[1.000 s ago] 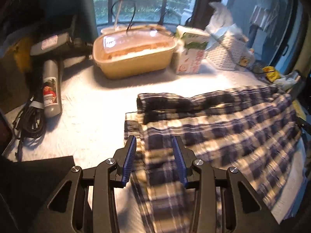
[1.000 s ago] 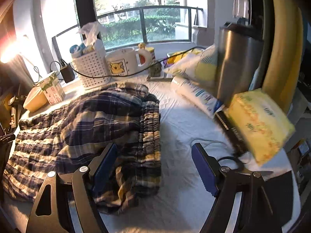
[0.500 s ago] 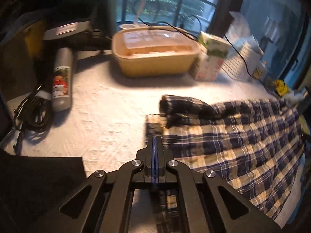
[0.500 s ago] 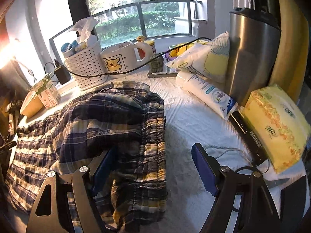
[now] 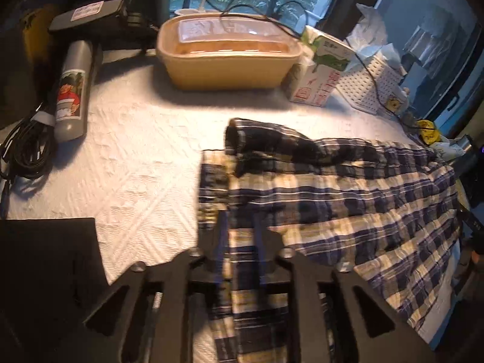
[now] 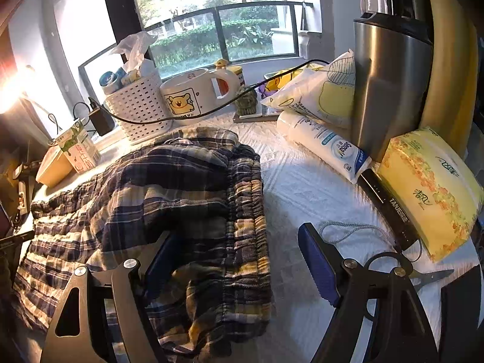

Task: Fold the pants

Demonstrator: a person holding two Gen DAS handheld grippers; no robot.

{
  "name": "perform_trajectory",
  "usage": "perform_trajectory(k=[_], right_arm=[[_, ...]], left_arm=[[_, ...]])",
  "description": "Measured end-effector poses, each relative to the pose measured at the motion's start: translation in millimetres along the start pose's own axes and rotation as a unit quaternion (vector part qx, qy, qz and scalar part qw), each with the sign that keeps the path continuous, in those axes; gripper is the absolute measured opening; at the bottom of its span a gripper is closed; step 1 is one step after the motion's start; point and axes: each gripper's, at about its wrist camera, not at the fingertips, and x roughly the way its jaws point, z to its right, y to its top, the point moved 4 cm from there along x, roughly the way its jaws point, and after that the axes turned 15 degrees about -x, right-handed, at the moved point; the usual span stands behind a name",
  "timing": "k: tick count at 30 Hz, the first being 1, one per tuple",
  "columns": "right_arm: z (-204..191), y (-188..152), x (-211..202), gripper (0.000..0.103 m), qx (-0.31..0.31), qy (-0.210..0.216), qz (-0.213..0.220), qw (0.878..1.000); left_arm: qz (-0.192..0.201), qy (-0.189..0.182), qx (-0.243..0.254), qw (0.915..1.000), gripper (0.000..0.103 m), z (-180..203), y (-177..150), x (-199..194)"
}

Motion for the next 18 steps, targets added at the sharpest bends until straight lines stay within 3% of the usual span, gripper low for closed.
perform_trajectory(k=[4, 12, 13, 14, 18], right_arm=[[-1, -1, -1, 0.08, 0.0, 0.003, 0.0, 1.0], [-7, -5, 1, 0.08, -0.004, 0.013, -0.004, 1.0], [-8, -5, 1, 0.08, -0.004, 0.014, -0.003, 1.0], [-8, -5, 2, 0.08, -0.004, 0.015, -0.003, 1.0], [-9, -6, 4, 0.08, -0.001, 0.018, -0.003, 1.0]], left_arm=[[0.014, 0.009, 0.004, 0.9999, 0.049, 2, 1, -3], [0.014, -0.02, 0.028, 0.9993, 0.049, 13, -3, -4], [0.015, -0.023, 0.033, 0.9991, 0.047, 16, -4, -4], [0.014, -0.024, 0.036, 0.999, 0.035, 18, -5, -3], [0.003, -0.009, 0.04, 0.9992, 0.011, 19, -8, 6]])
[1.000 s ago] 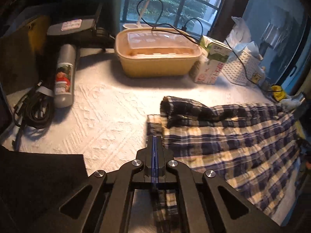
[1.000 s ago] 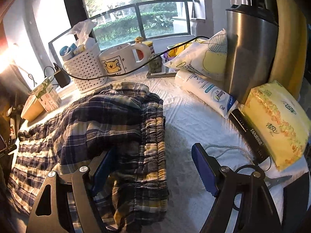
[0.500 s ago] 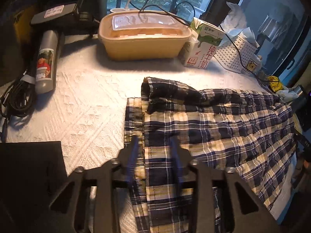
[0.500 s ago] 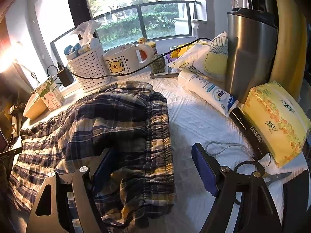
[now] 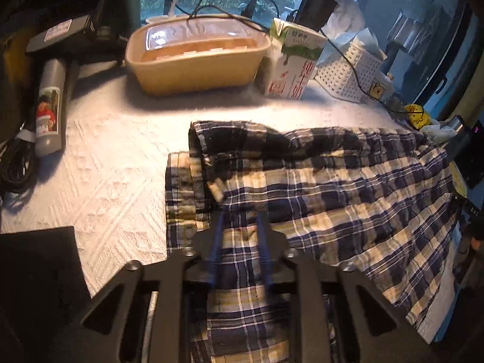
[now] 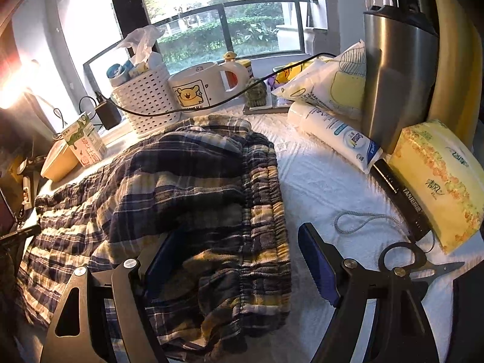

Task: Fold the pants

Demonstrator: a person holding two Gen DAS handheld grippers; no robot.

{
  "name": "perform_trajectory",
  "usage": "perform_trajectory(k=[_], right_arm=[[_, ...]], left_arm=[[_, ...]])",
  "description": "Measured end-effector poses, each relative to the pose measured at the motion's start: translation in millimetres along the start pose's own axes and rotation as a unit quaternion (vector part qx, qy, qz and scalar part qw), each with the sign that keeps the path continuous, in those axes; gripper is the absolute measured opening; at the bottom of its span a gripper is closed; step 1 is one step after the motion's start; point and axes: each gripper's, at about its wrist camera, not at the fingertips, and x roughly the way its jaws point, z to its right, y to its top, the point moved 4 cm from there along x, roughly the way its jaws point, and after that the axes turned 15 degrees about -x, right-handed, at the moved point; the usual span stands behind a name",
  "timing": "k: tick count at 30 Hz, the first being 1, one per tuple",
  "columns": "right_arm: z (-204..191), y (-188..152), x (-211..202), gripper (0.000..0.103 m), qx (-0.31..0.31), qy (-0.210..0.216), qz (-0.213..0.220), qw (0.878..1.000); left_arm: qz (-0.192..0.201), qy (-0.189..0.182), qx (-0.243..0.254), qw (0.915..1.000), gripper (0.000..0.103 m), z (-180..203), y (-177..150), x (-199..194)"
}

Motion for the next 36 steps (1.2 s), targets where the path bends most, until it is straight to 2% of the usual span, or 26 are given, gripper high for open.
perform_trajectory(k=[1, 7, 13, 18, 23, 25, 28, 30, 31, 35, 36], right_arm=[[0, -1, 1, 0.08, 0.001, 0.001, 0.0, 1.0], [1, -3, 4, 0.08, 0.003, 0.006, -0.002, 1.0], [-1, -1, 8, 0.08, 0.001, 0.011, -0.001, 1.0], [-2, -1, 7, 0.08, 0.0, 0.013, 0.0, 1.0], [0, -3, 7, 0.08, 0.003, 0.013, -0.001, 1.0], [-1, -3, 7, 0.08, 0.001, 0.012, -0.002, 1.0], [-2, -2, 7, 0.08, -0.001, 0.011, -0.003, 1.0], [-2, -1, 8, 0.08, -0.003, 0.011, -0.004, 1.0], [-3, 0, 8, 0.08, -0.004, 0.01, -0.004, 1.0], [-5, 1, 8, 0.08, -0.004, 0.01, -0.003, 1.0], [-6, 1, 8, 0.08, -0.005, 0.01, -0.003, 1.0]], left_arm=[[0.002, 0.006, 0.0, 1.0, 0.0, -1, 0, 0], [0.051, 0.013, -0.002, 0.9986, 0.0, -2, 2, -30], [0.039, 0.017, -0.019, 0.9989, 0.0, -14, 6, -29], [0.041, 0.029, -0.012, 0.9986, 0.0, -15, 6, -21], [0.039, 0.071, -0.012, 0.9966, 0.0, -29, 4, -11], [0.037, 0.066, -0.023, 0.9969, 0.0, -36, 5, -13], [0.033, 0.022, -0.028, 0.9988, 0.0, -34, 12, -24], [0.04, 0.018, -0.017, 0.9989, 0.0, -29, 21, -27], [0.045, 0.02, -0.011, 0.9988, 0.002, -26, 25, -27], [0.047, 0.017, 0.005, 0.9987, 0.031, -18, 40, -17], [0.046, 0.02, 0.007, 0.9987, 0.031, -17, 44, -10]])
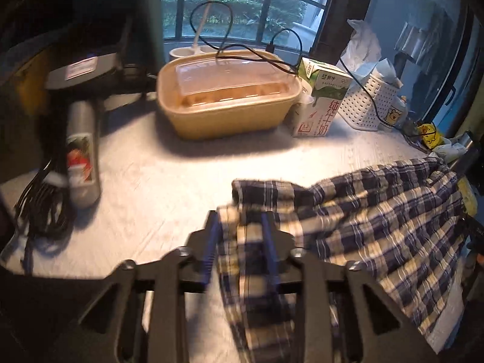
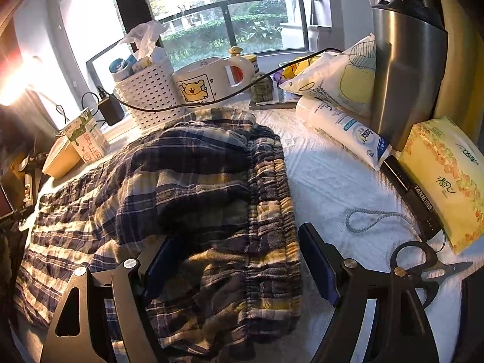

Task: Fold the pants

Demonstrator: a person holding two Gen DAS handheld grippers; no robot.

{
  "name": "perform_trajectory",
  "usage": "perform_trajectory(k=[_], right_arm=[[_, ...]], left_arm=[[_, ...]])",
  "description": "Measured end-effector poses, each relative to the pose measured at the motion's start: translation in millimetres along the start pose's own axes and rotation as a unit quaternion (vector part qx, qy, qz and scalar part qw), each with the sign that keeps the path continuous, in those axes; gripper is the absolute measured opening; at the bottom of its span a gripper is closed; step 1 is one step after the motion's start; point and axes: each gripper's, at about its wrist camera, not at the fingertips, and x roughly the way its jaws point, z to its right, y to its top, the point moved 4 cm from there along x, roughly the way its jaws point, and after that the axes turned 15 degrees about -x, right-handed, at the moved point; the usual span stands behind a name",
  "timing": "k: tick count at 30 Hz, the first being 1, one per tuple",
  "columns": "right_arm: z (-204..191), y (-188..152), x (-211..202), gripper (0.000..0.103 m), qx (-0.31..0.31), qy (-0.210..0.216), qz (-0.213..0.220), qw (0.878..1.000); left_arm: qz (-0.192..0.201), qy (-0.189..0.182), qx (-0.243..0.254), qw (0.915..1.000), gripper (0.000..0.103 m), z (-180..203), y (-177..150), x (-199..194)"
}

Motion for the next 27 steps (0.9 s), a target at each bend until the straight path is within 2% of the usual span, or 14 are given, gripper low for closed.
perform_trajectory(k=[7, 8, 9, 10, 15, 18, 21, 25, 27], right_arm=[[4, -5, -1, 0.08, 0.0, -0.006, -0.008, 1.0], [5, -6, -1, 0.08, 0.001, -0.007, -0.009, 1.0], [6, -6, 0, 0.08, 0.002, -0.008, -0.009, 1.0], [6, -5, 1, 0.08, 0.002, -0.009, -0.01, 1.0], [3, -2, 1, 0.08, -0.004, -0.012, -0.009, 1.0], [3, -2, 3, 0.08, -0.004, -0.011, -0.01, 1.0], [1, -1, 5, 0.08, -0.007, -0.008, -0.012, 1.0], [-3, 1, 4, 0.08, -0.011, -0.007, -0.011, 1.0], [-4, 1, 2, 0.08, -0.014, -0.009, -0.009, 1.0]], left_arm=[[-0.008, -0.007, 0.018, 0.9998, 0.032, 12, 6, 21], [-0.008, -0.006, 0.024, 0.9997, 0.022, 13, 5, 23], [-0.01, -0.005, 0.028, 0.9995, 0.008, 14, 5, 25], [-0.017, -0.003, 0.028, 0.9995, 0.001, 14, 5, 28], [0.02, 0.009, 0.014, 0.9997, 0.001, 6, 9, 4], [0.027, 0.024, 0.012, 0.9993, 0.001, -2, 14, -3], [0.02, 0.037, 0.01, 0.9991, 0.001, -12, 15, 7], [-0.006, 0.029, 0.004, 0.9996, 0.003, -17, 14, 22], [-0.001, 0.025, 0.009, 0.9996, 0.007, -14, 14, 14]])
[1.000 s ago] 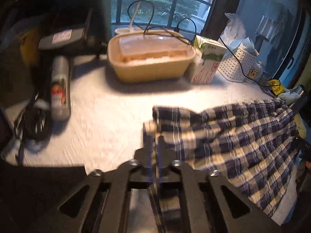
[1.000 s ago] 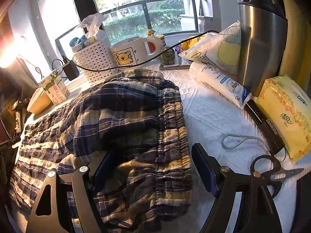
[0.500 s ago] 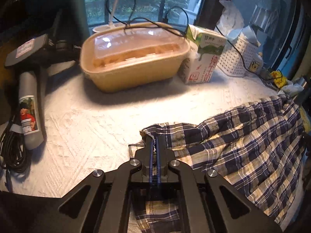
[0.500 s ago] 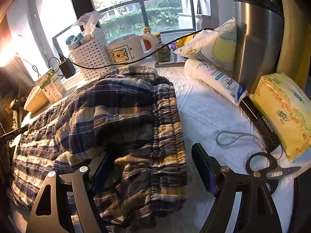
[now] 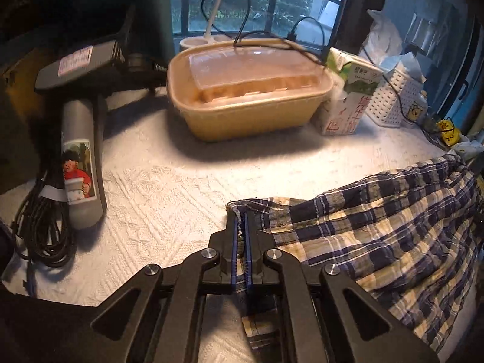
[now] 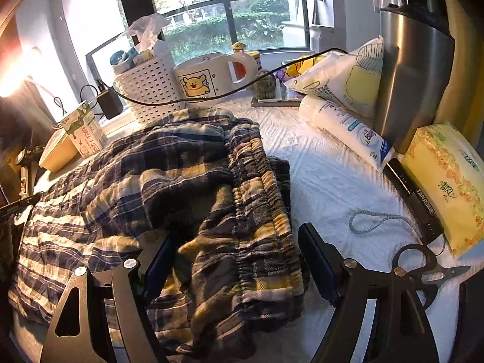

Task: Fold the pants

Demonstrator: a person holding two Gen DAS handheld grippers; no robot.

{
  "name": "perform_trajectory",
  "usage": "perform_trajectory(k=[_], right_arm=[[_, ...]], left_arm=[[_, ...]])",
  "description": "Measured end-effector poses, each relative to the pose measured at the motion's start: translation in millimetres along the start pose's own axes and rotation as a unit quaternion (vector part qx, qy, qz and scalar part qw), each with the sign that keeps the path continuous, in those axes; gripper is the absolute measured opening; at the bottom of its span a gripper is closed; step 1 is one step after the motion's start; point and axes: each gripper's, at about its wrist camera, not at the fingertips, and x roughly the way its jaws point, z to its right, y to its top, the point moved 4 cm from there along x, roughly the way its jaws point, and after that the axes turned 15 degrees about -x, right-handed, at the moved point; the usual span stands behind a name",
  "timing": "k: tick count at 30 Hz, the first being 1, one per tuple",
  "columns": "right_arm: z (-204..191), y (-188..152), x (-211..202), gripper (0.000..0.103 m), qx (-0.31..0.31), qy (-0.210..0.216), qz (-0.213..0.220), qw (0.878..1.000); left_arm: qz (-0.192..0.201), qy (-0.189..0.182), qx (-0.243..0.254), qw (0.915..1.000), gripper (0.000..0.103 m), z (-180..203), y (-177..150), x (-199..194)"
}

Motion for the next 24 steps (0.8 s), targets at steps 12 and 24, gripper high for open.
perform_trajectory(k=[12, 24], right_arm=[[-30, 28, -42, 0.08, -0.052, 0.037, 0.075, 0.995], [-56, 45, 53, 0.078, -0.067, 0.064, -0.021, 0.995]], left_arm=[[-0.028, -0.049, 0.086, 0.9947, 0.037, 66, -70, -53], [-0.055, -0.049, 0.069, 0.9949, 0.037, 58, -117, -45]])
